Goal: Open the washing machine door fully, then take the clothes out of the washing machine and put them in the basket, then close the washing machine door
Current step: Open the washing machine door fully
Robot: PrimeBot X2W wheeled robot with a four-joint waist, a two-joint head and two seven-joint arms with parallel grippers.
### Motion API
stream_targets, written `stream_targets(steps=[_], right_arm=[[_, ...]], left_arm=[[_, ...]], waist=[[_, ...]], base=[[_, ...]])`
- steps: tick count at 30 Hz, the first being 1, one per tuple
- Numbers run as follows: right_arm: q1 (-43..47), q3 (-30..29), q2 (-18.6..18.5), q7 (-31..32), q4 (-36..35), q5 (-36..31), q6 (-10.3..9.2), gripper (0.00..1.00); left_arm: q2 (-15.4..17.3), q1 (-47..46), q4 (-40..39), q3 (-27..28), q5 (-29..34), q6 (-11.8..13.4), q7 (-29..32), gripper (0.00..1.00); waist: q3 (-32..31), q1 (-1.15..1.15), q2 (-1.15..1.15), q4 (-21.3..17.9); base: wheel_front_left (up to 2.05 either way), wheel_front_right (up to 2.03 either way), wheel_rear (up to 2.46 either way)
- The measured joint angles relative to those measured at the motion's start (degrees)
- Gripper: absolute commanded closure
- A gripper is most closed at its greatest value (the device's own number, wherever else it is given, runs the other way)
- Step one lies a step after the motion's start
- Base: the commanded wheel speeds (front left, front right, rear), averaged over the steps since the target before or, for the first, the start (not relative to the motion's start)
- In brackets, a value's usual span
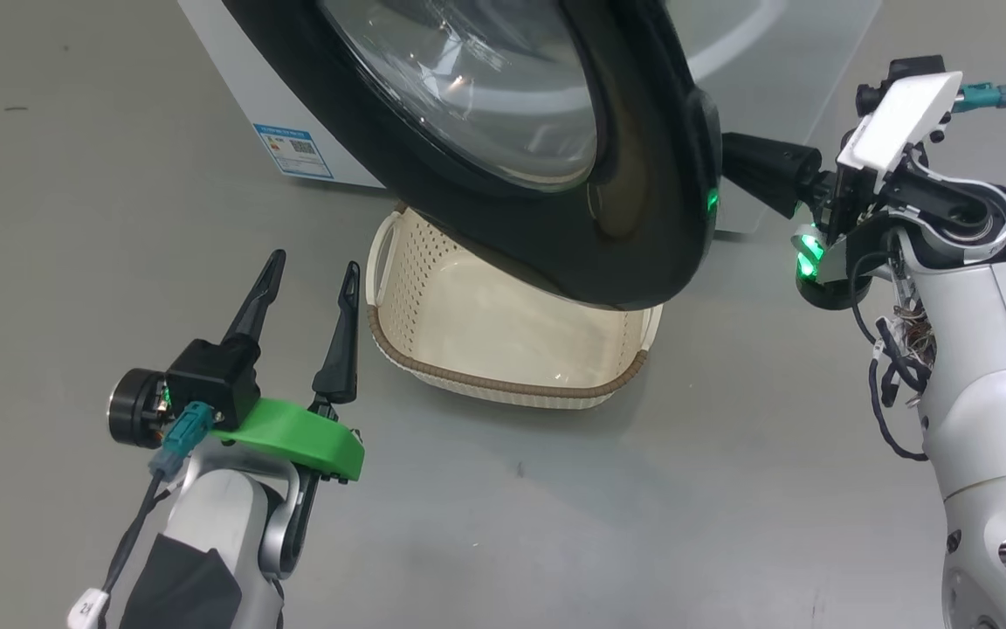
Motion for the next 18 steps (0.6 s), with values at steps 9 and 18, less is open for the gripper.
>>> stream_targets(steps=[9, 18], right_arm=[[5.7, 2.1, 0.7, 1.2, -3.4, 1.2, 0.0, 1.0], [9.9, 5.5, 1.1, 1.9, -6.7, 1.9, 0.0, 1.0]], left_arm=[[0.0, 1.6, 0.8, -0.5, 0.0, -0.1, 0.0, 0.0], [0.1, 2.7, 1.8, -0.5, 0.0, -0.1, 0.0, 0.0]], waist=[[-3.3, 0.0, 0.0, 1.1], [-5.4, 0.0, 0.0, 3.5]], base=[[0.0, 0.0, 0.0], [0.0, 0.0, 0.0]])
